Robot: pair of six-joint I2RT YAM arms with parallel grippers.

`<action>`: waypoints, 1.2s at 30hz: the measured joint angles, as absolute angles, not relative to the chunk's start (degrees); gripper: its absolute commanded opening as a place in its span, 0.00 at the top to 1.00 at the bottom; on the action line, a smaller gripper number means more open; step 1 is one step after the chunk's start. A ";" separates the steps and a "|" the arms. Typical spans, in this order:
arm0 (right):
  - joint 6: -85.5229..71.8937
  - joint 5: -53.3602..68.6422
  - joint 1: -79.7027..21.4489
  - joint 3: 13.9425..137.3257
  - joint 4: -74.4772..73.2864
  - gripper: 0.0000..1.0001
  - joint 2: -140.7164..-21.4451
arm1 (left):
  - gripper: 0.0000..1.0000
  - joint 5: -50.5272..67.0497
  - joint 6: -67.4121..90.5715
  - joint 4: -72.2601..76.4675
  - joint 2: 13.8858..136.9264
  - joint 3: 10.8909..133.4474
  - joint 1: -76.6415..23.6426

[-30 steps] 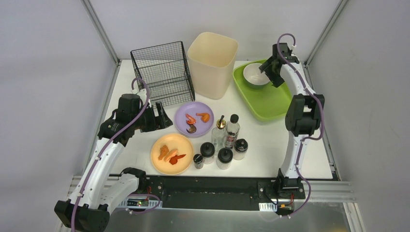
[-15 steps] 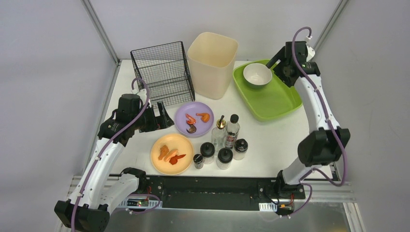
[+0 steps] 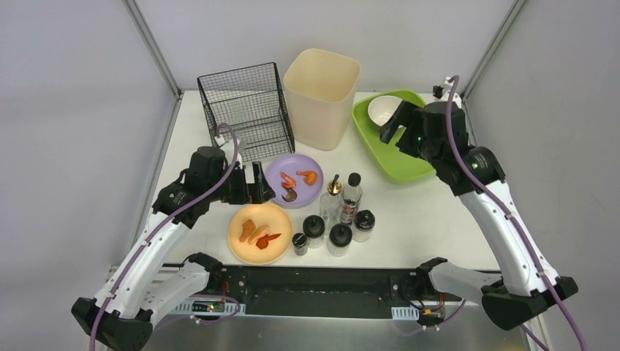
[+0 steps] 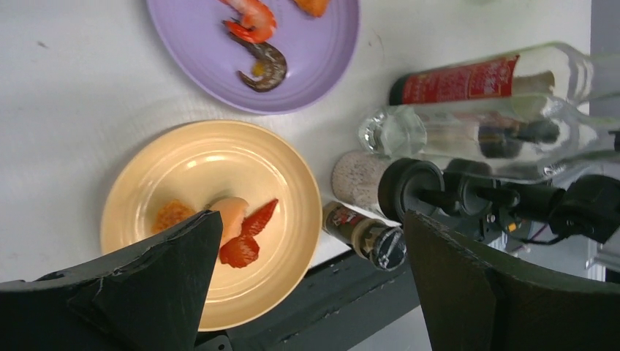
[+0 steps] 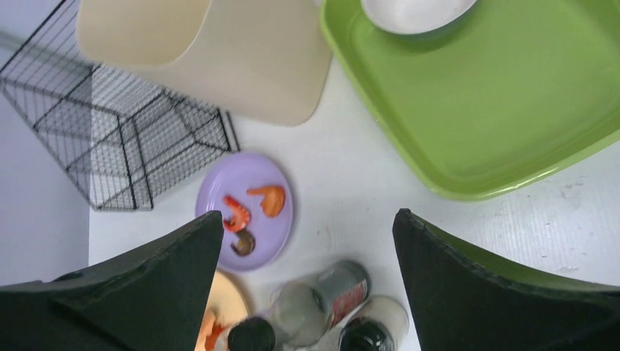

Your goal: Clear the kitchen counter

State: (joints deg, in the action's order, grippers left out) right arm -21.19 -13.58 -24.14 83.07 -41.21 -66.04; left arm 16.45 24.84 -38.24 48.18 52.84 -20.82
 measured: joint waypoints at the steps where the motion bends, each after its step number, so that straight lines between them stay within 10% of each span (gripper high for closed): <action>1: -20.97 -13.74 -26.15 82.52 -41.45 0.10 -64.73 | 0.01 15.90 24.99 -38.17 48.16 52.84 -22.35; 16: -21.34 -20.49 -46.57 72.16 -44.45 0.10 -56.88 | 0.01 3.44 25.58 -30.39 49.28 52.66 -50.92; 36: -26.81 -23.42 -48.16 61.14 -46.92 0.10 -41.12 | 0.04 5.02 14.31 12.14 52.71 38.20 -54.08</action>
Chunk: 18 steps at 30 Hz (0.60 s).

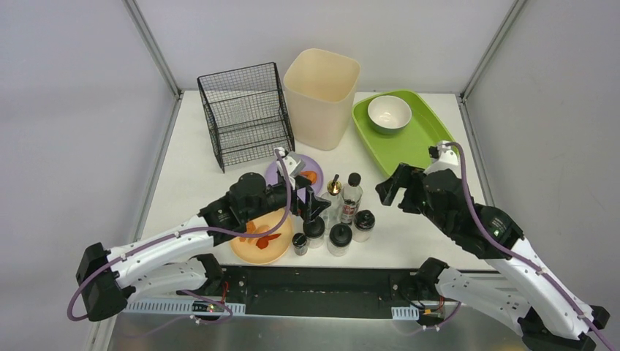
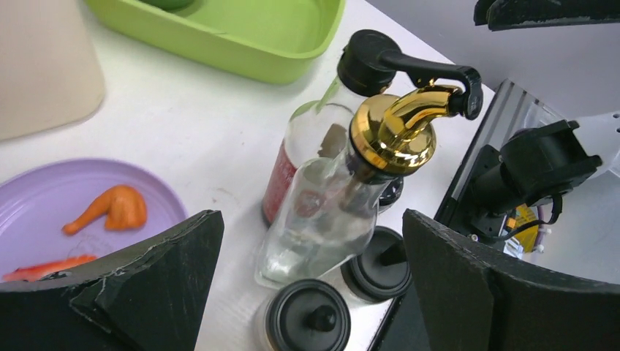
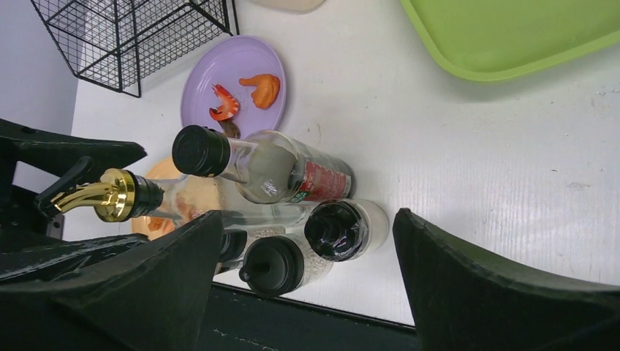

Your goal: Clear the kitchen counter

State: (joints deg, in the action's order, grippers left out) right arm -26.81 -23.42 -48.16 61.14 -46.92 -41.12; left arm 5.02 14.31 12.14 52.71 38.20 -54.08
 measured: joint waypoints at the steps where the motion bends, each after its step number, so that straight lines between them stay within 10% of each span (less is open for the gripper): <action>1: -26.98 -23.40 -48.16 61.14 -47.09 0.10 -40.60 | 0.04 5.76 13.80 13.50 53.78 38.20 -54.28; 18: -29.45 -22.94 -48.16 57.25 -47.40 0.10 -37.15 | 0.09 8.43 9.76 25.34 60.36 38.22 -57.08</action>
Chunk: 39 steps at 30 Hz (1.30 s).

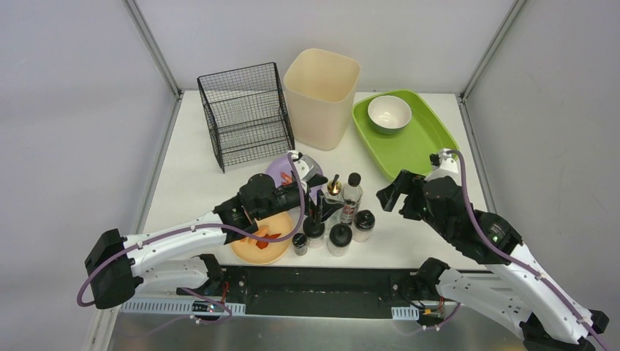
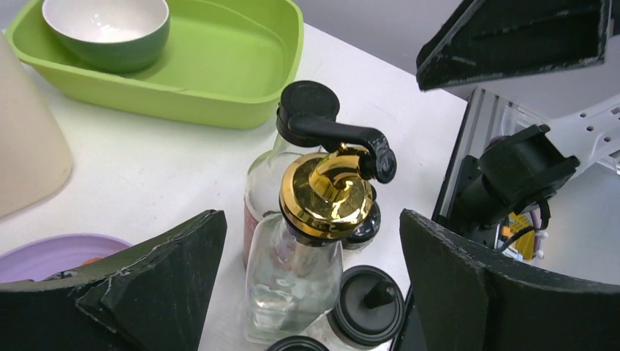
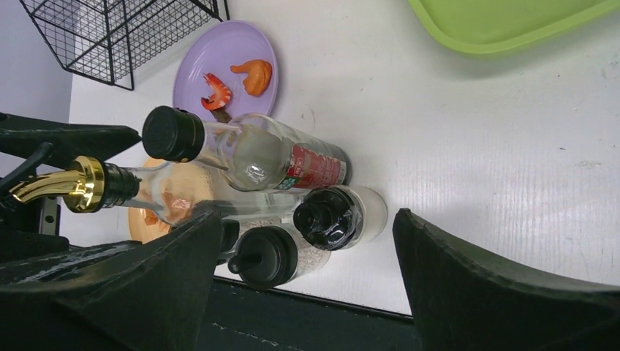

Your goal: Clear the kitchen counter

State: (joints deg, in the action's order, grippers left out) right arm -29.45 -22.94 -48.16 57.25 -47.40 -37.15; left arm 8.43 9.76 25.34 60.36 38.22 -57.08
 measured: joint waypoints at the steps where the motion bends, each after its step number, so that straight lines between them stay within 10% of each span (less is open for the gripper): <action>1: -29.56 -22.79 -48.16 56.93 -47.33 0.10 -37.15 | 0.10 8.43 9.63 26.04 60.53 38.22 -57.08; 23: -31.51 -20.27 -48.16 53.47 -45.69 0.10 -36.18 | 0.55 8.36 7.29 29.63 64.49 38.22 -57.08; 32: -32.16 -20.05 -48.16 52.36 -45.25 0.11 -36.16 | 1.00 7.44 5.96 30.44 64.82 38.20 -57.08; 39: -32.42 -20.03 -48.16 51.62 -45.19 0.11 -36.23 | 1.00 7.20 5.63 30.48 64.79 38.13 -57.39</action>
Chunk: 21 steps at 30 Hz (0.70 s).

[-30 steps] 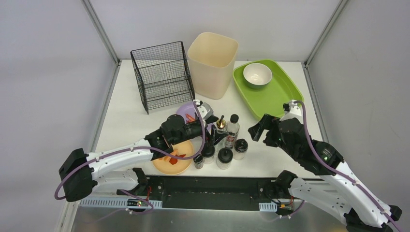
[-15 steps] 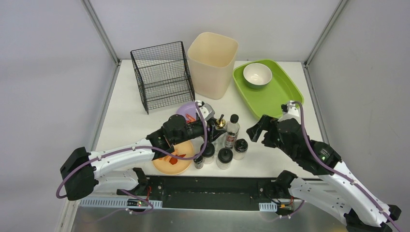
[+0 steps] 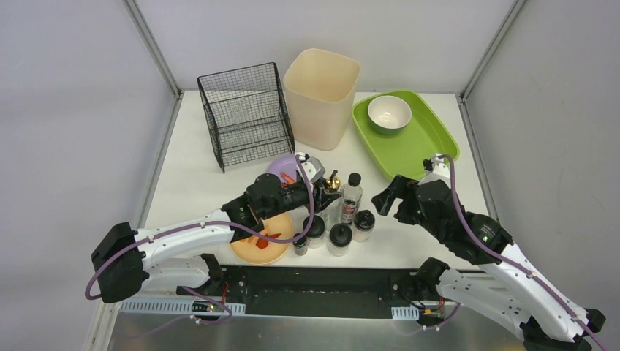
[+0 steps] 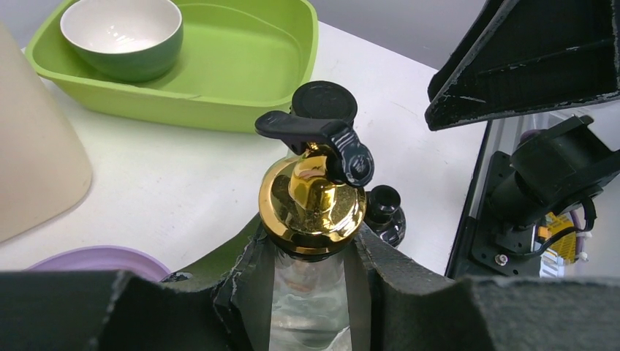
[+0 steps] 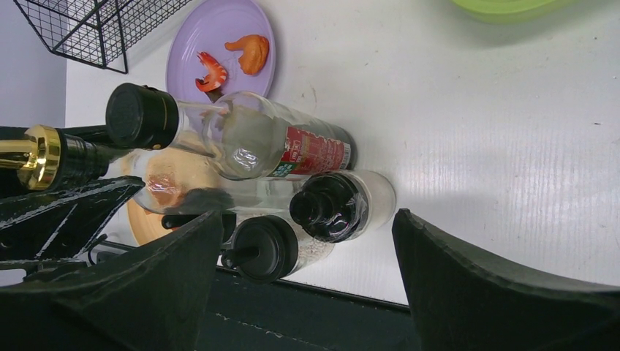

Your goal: Clear the kitchen counter

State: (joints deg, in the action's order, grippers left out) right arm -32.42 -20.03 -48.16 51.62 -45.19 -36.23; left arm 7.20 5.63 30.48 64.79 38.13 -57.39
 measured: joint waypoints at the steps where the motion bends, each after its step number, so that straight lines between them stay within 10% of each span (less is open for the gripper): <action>1: -32.42 -20.03 -48.16 51.62 -45.19 0.11 -36.25 | 1.00 7.20 5.52 30.35 64.71 38.15 -57.41; 21: -32.36 -19.73 -48.16 51.62 -44.31 0.11 -37.45 | 1.00 6.39 -0.23 12.99 62.98 47.81 -57.41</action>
State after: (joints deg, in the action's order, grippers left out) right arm -32.36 -19.73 -48.16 51.62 -44.31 -37.45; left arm 6.39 -0.23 12.99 62.98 47.81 -57.41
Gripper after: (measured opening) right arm 0.894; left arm 0.342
